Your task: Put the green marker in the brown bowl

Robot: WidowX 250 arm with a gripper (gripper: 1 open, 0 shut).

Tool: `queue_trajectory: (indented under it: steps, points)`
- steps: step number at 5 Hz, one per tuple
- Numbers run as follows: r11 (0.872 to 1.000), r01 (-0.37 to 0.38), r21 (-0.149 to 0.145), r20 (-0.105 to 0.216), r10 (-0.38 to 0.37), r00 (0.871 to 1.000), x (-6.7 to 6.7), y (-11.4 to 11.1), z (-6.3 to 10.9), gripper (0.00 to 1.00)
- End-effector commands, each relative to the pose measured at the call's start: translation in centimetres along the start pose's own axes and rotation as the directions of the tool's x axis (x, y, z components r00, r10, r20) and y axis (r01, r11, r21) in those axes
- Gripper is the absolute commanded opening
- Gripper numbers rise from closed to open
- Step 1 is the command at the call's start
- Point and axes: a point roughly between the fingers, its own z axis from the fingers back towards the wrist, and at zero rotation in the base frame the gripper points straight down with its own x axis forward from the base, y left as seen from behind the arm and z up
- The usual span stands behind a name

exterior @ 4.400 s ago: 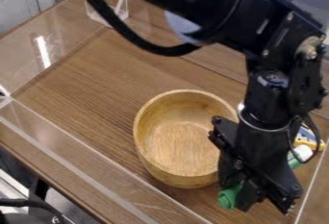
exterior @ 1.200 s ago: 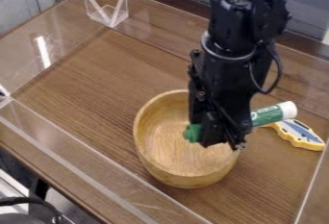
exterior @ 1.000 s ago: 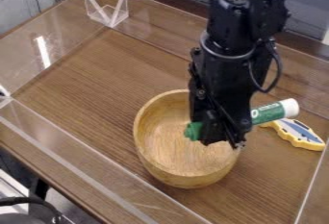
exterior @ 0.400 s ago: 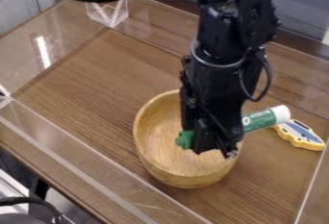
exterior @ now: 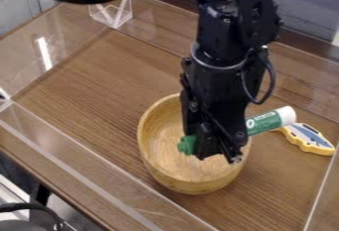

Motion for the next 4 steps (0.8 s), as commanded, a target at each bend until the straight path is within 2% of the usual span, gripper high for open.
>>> queue_trajectory:
  steps: [1,4]
  points:
    - [1.0,-0.018,0.009,0.04,0.018,0.999,0.13,0.28,0.97,0.0]
    - [0.999,-0.042,-0.003,0.038,0.042,0.998,-0.29,0.13,0.85,0.0]
